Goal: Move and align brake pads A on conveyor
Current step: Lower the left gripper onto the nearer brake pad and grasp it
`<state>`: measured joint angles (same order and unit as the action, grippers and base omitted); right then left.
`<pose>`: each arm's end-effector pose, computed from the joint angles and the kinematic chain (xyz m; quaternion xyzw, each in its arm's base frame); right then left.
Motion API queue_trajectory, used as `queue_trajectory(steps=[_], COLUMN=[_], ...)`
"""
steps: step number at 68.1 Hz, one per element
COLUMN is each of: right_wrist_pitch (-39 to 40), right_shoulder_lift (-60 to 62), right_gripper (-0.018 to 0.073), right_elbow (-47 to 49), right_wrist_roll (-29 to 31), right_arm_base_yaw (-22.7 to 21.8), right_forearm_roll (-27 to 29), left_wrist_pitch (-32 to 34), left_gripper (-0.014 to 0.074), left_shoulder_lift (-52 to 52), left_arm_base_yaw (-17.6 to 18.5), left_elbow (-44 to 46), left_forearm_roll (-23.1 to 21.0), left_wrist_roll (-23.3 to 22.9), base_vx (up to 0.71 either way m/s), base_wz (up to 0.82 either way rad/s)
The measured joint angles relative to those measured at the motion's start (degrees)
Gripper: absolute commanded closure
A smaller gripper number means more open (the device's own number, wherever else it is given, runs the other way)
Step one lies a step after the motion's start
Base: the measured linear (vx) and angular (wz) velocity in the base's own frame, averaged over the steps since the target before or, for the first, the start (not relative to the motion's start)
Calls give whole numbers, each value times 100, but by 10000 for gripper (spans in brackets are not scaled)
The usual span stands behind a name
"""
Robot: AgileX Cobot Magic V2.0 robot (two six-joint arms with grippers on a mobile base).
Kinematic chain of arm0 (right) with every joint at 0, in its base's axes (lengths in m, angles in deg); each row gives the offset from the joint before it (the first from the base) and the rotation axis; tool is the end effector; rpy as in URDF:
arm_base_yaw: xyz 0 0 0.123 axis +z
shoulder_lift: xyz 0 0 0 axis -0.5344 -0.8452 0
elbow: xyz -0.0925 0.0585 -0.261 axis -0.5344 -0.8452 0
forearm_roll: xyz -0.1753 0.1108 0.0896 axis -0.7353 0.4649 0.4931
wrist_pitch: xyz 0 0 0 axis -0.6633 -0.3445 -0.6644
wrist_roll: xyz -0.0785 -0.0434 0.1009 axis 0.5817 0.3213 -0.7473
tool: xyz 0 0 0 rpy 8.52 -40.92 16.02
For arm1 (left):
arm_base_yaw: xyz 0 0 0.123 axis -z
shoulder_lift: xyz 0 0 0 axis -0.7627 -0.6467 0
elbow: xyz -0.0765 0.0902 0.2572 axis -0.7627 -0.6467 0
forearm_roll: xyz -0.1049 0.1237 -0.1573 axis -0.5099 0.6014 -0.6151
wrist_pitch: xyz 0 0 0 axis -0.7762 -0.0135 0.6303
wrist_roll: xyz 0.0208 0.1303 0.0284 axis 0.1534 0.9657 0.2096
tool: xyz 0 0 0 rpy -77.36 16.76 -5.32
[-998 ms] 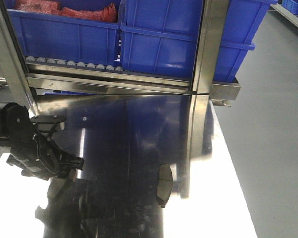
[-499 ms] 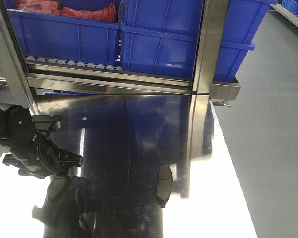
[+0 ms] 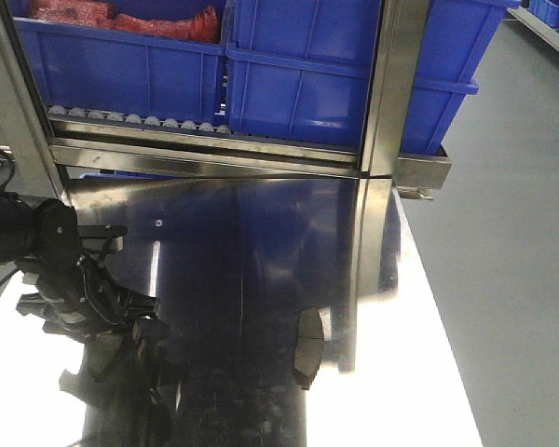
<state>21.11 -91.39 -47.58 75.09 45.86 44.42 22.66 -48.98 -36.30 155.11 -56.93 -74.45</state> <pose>0.0850 0.0143 0.2678 -0.0706 0.8006 0.0605 0.5919 0.3224 -0.0835 0.1357 0.0302 0.9963 -0.0389 0.0698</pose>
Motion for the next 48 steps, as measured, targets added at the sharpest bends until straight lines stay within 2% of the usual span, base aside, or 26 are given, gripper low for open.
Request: queue_trajectory(steps=[7,13,25,36,48], right_wrist_pitch=[0,0,0,0,0], right_shoulder_lift=[0,0,0,0,0], right_gripper=[127,127,127,127,127], right_elbow=[0,0,0,0,0], right_wrist_roll=[0,0,0,0,0], right_arm_base_yaw=[0,0,0,0,0], right_forearm_roll=[0,0,0,0,0], left_wrist_pitch=[-38,-37,-107,-248,-290], left_gripper=[211,302,600,603,604], left_shoulder_lift=[-24,-29,-50,-5,620], left_arm_base_yaw=[0,0,0,0,0], left_elbow=[26,26,123,213,171], left_forearm_roll=[28,70,62,45,27], left_wrist_roll=[8,63,300,493,649], base_vx=[0,0,0,0,0], base_wz=[0,0,0,0,0])
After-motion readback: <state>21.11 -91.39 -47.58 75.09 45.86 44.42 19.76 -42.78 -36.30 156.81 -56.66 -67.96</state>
